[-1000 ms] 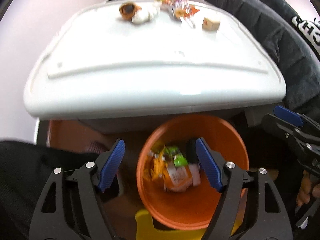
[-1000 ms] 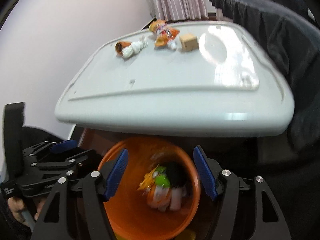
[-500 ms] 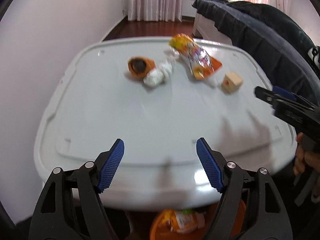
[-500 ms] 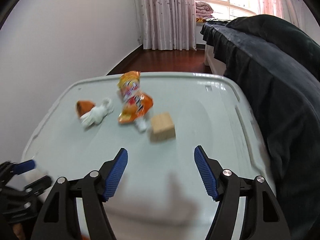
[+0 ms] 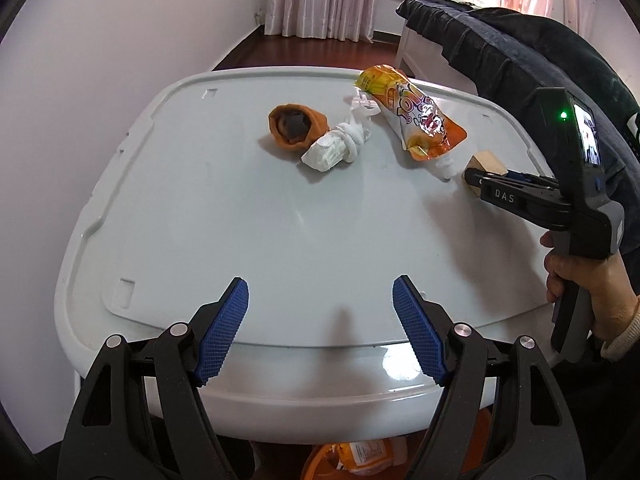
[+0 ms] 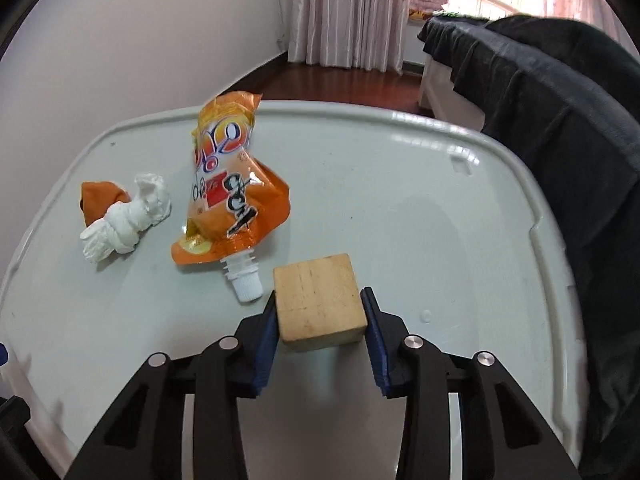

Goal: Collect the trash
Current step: 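Reach the right tool to the wooden block and grasp it, then grasp the orange fabric cup with the left tool while the right tool holds the block, then lower both tools over the orange bin and open them to drop the items, then reach the left tool to the white tissue and grasp it, then grasp the orange juice pouch with the right tool while the left tool holds the tissue, then carry both tools over the orange bin and open them to drop the items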

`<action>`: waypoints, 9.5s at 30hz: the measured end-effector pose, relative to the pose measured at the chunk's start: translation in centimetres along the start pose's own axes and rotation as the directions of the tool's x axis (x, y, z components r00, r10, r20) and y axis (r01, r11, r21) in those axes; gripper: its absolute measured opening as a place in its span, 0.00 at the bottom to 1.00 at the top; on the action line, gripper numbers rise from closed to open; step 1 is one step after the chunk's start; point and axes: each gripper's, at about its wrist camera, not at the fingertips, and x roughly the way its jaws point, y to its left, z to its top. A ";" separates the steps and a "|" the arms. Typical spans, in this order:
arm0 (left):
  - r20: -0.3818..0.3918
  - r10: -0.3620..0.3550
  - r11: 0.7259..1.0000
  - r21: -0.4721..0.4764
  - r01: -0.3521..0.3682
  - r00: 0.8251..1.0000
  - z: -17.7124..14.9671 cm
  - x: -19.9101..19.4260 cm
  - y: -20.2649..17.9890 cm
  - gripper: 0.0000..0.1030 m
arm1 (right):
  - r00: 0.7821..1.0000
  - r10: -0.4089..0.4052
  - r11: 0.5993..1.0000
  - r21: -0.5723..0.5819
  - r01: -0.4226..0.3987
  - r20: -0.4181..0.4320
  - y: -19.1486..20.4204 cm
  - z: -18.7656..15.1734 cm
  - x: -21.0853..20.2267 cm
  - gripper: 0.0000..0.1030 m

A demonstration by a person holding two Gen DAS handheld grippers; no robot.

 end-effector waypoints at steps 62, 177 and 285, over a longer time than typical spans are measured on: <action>0.111 0.006 0.999 -0.035 -0.002 0.994 2.6 -3.0 0.5 0.28 | 0.967 0.216 0.966 0.113 -0.231 0.132 1.8 -7.2 -12.4 0.37; -0.045 0.044 0.992 0.119 -0.038 0.998 10.8 11.8 -1.8 0.73 | 0.972 0.134 0.945 0.268 -0.184 0.195 -5.1 -4.6 -14.1 0.80; -0.037 -0.073 0.992 0.103 0.077 0.997 -13.3 -7.7 -2.6 0.36 | 0.974 0.227 0.972 0.061 -0.228 0.010 7.0 -23.5 -22.1 0.37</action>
